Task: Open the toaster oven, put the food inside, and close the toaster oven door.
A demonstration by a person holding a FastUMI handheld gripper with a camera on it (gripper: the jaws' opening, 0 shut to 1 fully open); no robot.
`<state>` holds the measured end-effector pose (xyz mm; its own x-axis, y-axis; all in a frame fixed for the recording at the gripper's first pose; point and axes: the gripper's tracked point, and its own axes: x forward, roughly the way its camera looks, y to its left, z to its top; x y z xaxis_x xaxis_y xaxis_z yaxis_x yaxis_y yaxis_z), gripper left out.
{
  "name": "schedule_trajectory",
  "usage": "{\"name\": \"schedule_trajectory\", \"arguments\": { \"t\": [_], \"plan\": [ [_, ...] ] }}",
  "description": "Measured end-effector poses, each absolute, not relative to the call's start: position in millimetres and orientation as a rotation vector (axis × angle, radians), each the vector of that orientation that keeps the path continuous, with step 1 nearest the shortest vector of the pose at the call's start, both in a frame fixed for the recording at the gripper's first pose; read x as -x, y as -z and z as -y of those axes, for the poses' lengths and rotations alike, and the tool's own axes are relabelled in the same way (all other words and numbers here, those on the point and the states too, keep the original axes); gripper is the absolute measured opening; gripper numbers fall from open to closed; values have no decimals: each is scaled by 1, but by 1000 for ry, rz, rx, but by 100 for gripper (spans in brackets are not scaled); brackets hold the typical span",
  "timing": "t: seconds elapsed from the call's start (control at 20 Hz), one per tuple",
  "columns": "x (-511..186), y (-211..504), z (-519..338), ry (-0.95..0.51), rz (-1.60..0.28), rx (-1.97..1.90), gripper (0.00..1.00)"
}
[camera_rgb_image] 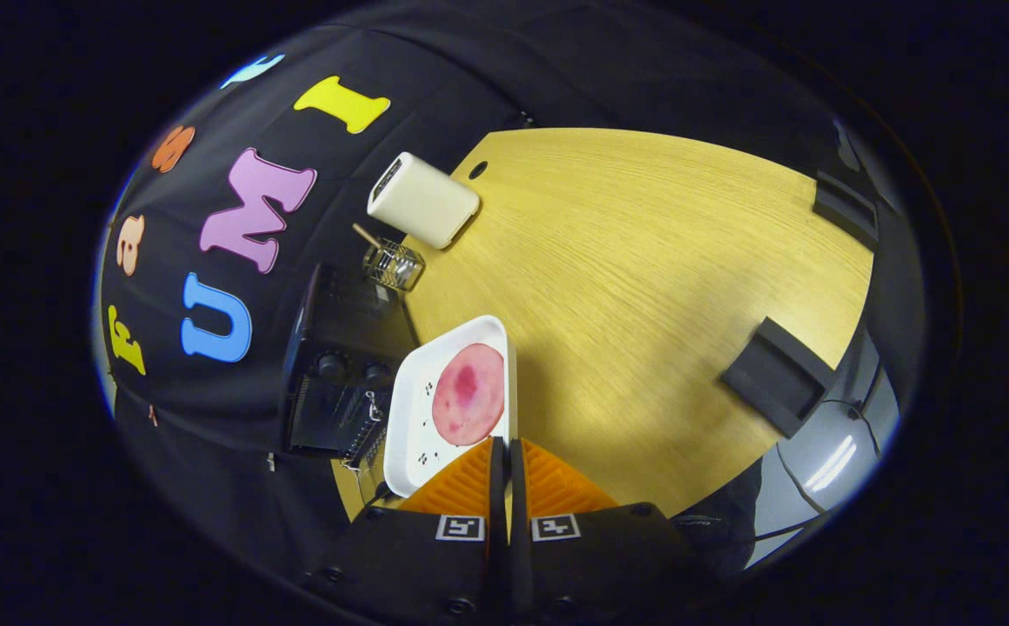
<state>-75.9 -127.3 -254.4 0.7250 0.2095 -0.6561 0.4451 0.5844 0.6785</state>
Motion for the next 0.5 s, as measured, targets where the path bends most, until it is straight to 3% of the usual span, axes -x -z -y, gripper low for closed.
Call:
{"name": "schedule_trajectory", "arguments": {
  "t": [0.5],
  "plan": [
    [57, 214, 2, -61, -767, -992, 5]
  ]
}}
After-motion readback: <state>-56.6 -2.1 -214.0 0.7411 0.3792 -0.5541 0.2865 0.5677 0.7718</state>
